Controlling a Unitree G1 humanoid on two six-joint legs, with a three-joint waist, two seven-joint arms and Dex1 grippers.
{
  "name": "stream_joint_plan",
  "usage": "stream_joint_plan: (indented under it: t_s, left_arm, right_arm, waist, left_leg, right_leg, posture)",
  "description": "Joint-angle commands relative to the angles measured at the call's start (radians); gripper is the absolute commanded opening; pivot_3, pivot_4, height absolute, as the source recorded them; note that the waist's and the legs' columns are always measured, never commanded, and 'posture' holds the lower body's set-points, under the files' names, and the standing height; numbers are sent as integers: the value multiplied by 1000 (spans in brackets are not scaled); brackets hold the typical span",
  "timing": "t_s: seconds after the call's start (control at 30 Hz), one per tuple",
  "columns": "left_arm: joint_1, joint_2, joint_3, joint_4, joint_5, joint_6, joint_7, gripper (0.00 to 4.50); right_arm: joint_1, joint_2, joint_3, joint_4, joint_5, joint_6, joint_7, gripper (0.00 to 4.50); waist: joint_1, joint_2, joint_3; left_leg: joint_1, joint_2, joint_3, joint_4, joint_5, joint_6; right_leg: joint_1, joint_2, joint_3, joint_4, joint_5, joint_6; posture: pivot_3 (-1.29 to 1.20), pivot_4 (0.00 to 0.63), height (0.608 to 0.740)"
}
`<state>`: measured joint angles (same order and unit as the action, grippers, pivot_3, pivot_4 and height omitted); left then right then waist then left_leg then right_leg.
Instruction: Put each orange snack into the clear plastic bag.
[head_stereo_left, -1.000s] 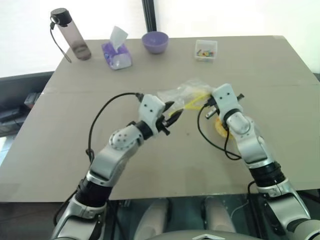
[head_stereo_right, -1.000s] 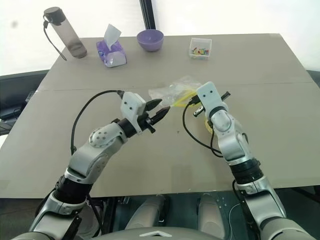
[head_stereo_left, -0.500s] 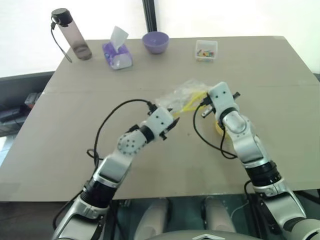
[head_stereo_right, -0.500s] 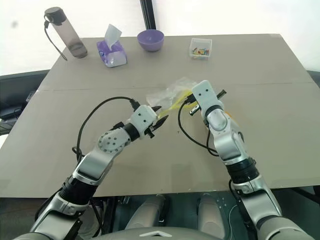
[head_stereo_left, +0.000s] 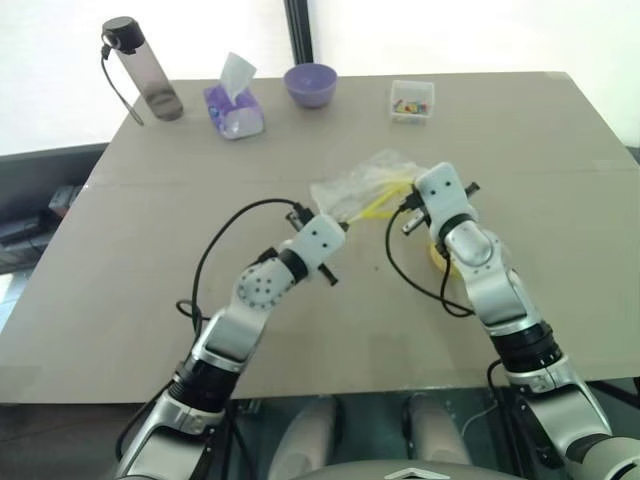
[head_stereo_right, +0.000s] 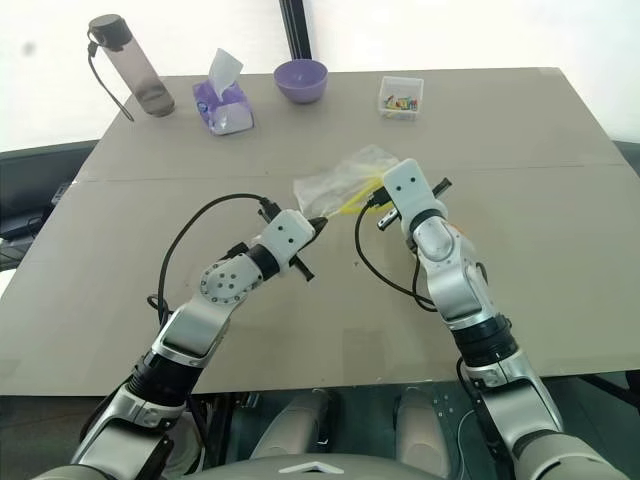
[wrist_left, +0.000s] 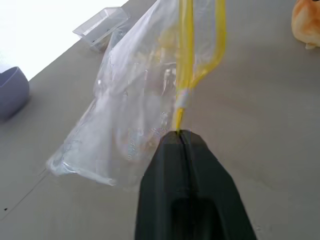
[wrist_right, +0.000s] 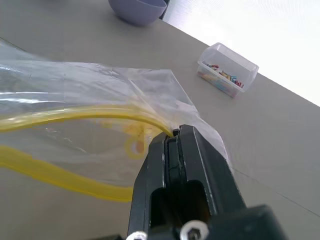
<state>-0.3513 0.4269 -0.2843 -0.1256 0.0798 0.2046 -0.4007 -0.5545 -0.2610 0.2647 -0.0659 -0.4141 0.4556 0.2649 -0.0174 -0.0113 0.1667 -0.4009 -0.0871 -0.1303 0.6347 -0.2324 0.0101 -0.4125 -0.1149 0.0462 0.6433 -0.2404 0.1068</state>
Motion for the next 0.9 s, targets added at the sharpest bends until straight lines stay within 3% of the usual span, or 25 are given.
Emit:
stream_joint_plan:
  t_s: [0.03,0.43,0.53,0.67,0.9]
  left_arm:
    - [-16,-7,18,-9,22,-25,-5,52]
    - [-39,-7,21,36,110,-105,11,52]
    - [-37,-2,28,31,112,-109,1,866]
    - [-46,15,9,60,184,-134,24,2583]
    - [-37,10,14,66,203,-163,20,2583]
  right_arm:
    - [-1,12,-18,-66,24,-10,9,0]
    - [1,16,-39,-84,77,15,41,0]
    - [1,14,-38,-85,86,13,44,0]
    - [0,11,-29,-85,79,3,35,0]
    - [-3,8,-27,-81,74,-5,30,0]
  waist:
    - [0,0,0]
    - [0,0,0]
    - [0,0,0]
    - [0,0,0]
    - [0,0,0]
  left_leg:
    - [0,0,0,0,0,0]
    - [0,0,0,1,0,0]
    - [0,0,0,1,0,0]
    - [0,0,0,1,0,0]
    - [0,0,0,1,0,0]
  right_leg:
    - [0,0,0,0,0,0]
    - [0,0,0,1,0,0]
    - [0,0,0,1,0,0]
    - [0,0,0,1,0,0]
    - [0,0,0,2,0,0]
  posture:
    - [0,150,740]
    - [0,150,740]
    - [0,150,740]
    - [0,150,740]
    - [0,150,740]
